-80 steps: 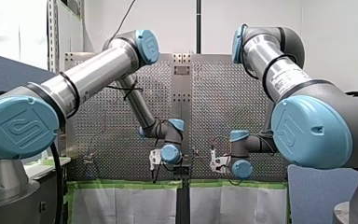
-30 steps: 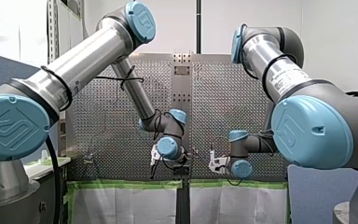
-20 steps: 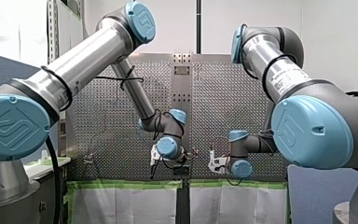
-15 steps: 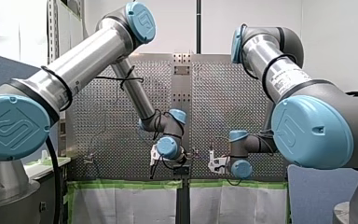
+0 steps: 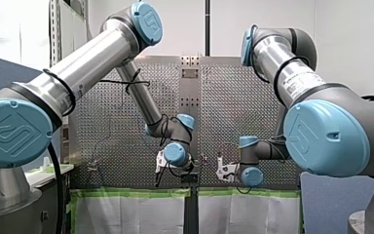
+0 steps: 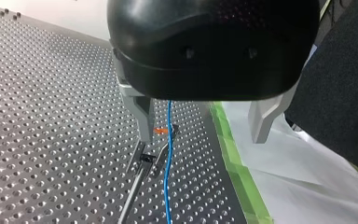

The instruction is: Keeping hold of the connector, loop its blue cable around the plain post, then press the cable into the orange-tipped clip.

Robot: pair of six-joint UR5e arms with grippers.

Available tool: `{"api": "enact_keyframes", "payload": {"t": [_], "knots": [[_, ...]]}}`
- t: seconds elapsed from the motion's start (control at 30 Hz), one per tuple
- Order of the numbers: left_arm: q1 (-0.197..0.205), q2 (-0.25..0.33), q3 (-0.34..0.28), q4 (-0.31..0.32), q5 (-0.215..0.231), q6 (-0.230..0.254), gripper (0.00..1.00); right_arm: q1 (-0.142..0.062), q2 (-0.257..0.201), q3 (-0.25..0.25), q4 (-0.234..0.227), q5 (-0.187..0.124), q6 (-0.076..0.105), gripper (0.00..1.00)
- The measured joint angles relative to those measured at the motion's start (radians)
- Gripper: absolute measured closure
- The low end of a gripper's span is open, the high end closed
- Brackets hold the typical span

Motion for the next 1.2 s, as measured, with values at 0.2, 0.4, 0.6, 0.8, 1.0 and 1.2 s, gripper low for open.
{"api": "enact_keyframes", "payload": {"t": [0.2, 0.4, 0.6, 0.8, 1.0, 1.2], "knots": [[0.001, 0.0, 0.0, -0.002, -0.003, -0.001, 0.0, 0.003, 0.0, 0.007, 0.03, 0.033, -0.004, 1.0], [0.002, 0.0, 0.0, -0.003, -0.004, -0.002, 0.0, 0.01, 0.0, 0.012, 0.042, 0.049, -0.013, 1.0], [0.004, 0.0, 0.0, -0.003, -0.005, -0.001, 0.0, 0.032, 0.0, 0.013, 0.025, 0.003, -0.062, 1.0], [0.006, 0.0, 0.0, -0.004, -0.004, -0.001, 0.0, 0.044, 0.0, 0.014, 0.022, -0.054, -0.079, 1.0], [0.007, 0.0, 0.0, -0.005, -0.003, -0.001, 0.0, 0.049, 0.001, 0.014, 0.025, -0.064, -0.08, 1.0], [0.008, 0.0, 0.0, -0.005, -0.003, -0.003, 0.0, 0.05, 0.001, 0.014, 0.03, -0.047, -0.078, 1.0]]}}
